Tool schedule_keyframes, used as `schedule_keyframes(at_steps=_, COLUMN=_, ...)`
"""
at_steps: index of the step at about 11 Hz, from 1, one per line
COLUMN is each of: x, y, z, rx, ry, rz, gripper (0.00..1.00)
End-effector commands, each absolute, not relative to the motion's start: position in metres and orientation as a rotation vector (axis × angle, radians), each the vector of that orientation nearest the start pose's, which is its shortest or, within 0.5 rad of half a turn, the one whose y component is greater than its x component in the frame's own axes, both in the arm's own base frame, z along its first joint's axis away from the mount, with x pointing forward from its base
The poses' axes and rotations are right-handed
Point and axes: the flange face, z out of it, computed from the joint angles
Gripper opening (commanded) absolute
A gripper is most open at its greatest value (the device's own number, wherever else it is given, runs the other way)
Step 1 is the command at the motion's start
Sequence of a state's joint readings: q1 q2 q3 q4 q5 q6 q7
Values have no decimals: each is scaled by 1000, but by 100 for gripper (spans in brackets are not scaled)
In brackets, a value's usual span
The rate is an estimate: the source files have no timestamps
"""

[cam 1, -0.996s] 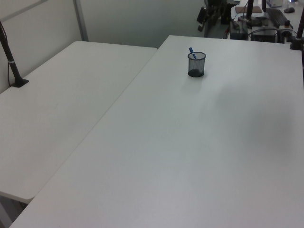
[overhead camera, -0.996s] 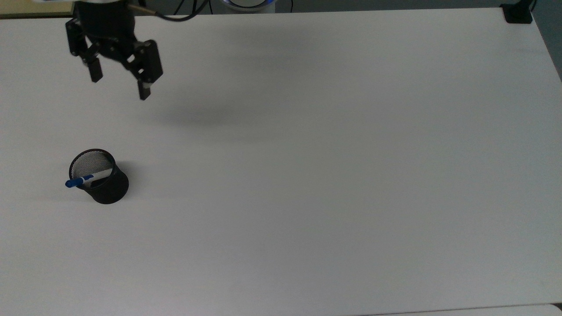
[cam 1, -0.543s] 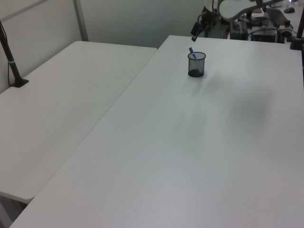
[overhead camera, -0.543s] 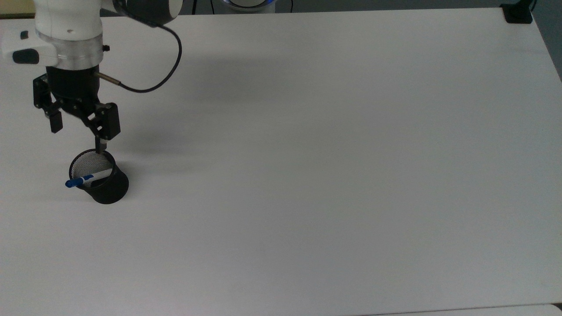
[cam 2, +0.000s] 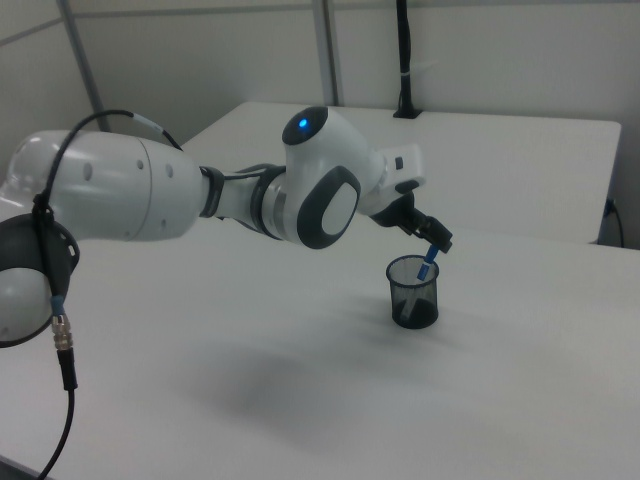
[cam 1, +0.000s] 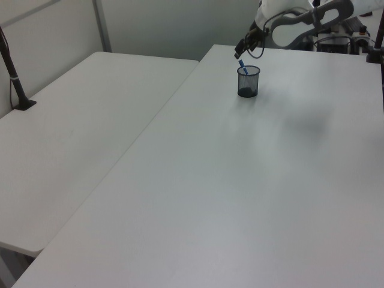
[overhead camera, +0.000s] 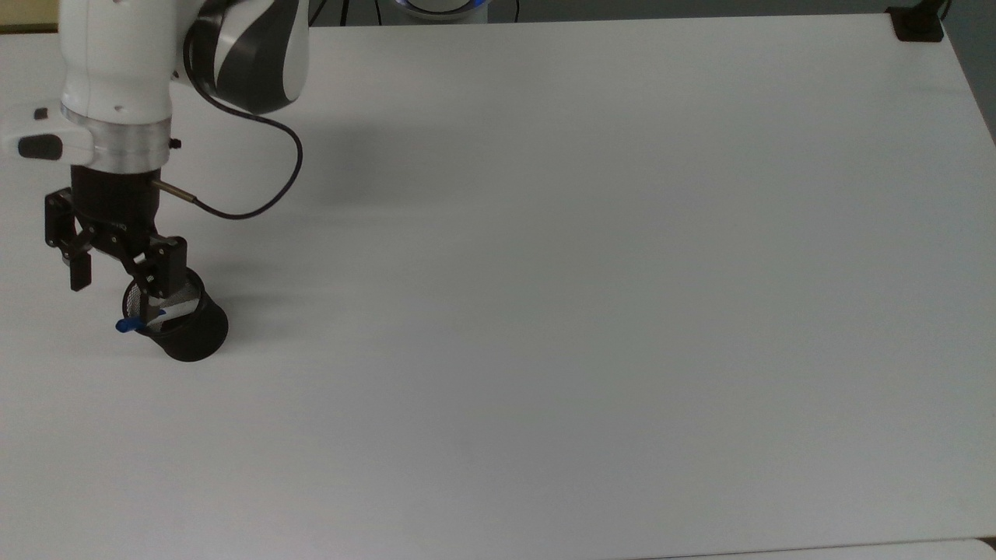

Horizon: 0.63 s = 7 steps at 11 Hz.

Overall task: Remove the marker
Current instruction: 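Close the gripper on the blue-capped marker inside the cup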

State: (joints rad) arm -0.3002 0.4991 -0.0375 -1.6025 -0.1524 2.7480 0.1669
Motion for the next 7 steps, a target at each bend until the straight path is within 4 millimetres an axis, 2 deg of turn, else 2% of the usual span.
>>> schedule_keyframes(at_steps=1, x=701, y=-228, z=391, rx=-3109, ry=542, rz=-1037, gripper=79)
schedule_keyframes(at_steps=2, x=703, y=-229, z=382, rx=-3107, ry=535, rz=-1049, gripper=65)
schedule_keyframes(at_steps=3, x=705, y=-229, z=386, rx=-3091, ry=527, rz=-1099, gripper=54)
schedule_keyframes(at_steps=4, x=706, y=-229, z=379, rx=-3092, ry=525, rz=-1094, gripper=44)
schedule_keyframes(at_steps=7, x=707, y=-231, z=378, rx=-3094, ry=520, rz=-1099, gripper=21)
